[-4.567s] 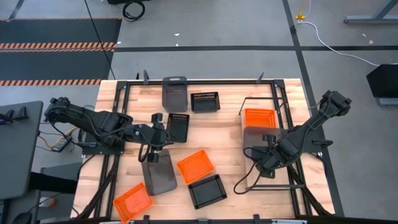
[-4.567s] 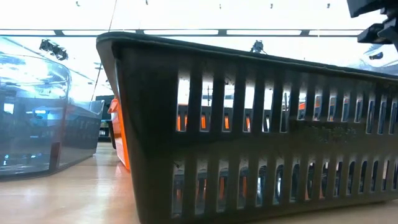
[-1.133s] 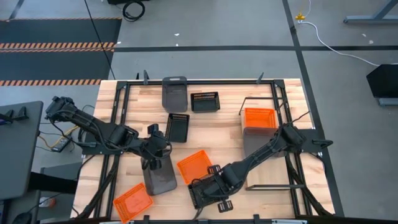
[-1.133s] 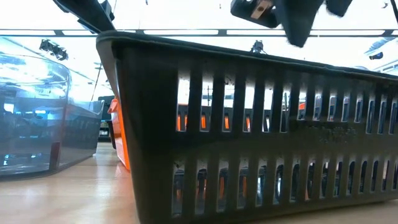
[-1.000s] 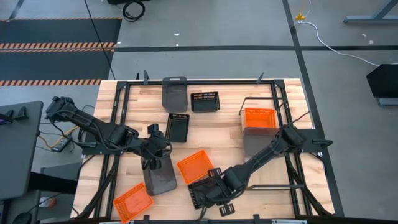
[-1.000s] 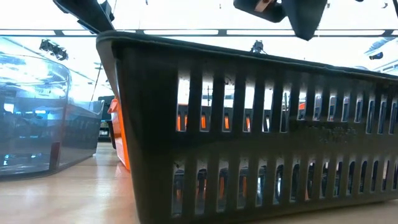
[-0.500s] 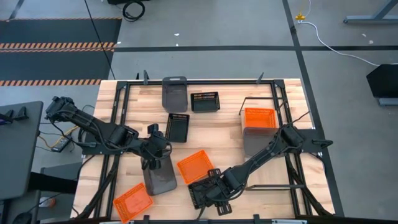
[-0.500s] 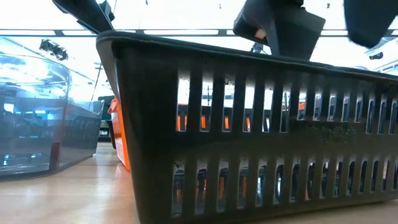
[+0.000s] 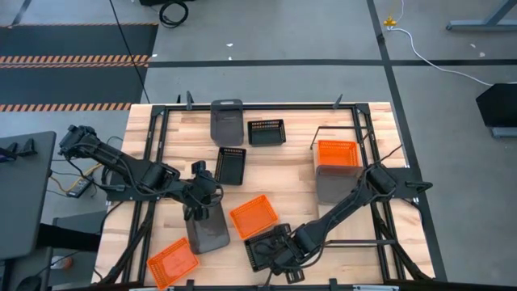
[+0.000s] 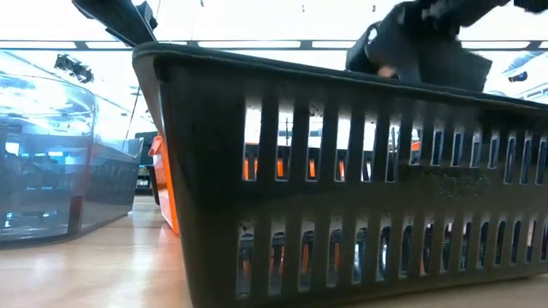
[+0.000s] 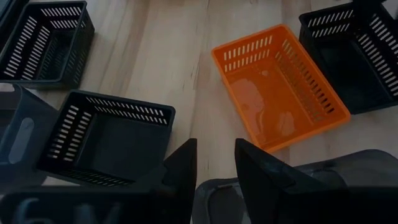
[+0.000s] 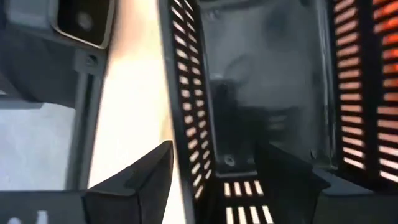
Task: Stack baskets on shelf by color
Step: Put bottom black bin on the shelf
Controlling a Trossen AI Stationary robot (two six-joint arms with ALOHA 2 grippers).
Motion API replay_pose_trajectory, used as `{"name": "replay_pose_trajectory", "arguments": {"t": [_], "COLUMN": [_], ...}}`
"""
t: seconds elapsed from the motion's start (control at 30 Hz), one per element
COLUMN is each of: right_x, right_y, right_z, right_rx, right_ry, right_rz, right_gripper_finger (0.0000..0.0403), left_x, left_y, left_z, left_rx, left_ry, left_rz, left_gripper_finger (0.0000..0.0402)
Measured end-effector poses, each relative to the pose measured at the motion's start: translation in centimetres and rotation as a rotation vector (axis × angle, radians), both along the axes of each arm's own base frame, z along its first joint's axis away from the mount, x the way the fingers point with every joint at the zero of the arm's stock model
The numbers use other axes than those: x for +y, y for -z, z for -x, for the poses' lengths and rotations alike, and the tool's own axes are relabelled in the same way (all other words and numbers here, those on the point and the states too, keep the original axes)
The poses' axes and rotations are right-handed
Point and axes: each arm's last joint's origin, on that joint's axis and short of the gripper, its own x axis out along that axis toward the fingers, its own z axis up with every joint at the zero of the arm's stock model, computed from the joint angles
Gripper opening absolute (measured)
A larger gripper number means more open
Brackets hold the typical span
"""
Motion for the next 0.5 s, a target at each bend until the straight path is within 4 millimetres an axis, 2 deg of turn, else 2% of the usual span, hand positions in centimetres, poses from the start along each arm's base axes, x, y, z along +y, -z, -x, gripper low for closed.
{"name": "replay_pose_trajectory", "arguments": {"t": [0.13,0.23,0.5], "right_x": [-0.6,-0.9,-1.1], "right_y": [1.4,1.8,1.3], "right_z": [0.4,0.5,-0.1], "right_rx": [0.030,0.041,0.023], "right_ry": [0.006,0.008,-0.007], "right_rz": [0.020,0.028,0.019], "right_gripper_finger": [0.0208,0.0174,0.0030], "left_x": [0.0,0.0,0.0], "left_y": [0.0,0.0,0.0], "left_z": [0.0,0.0,0.0], "left_rx": [0.000,0.001,0.000], "left_ry": [0.000,0.000,0.000], "left_rz": [0.000,-0.001,0.000], "left_gripper_finger": [0.0117,0.0117,0.0117]}}
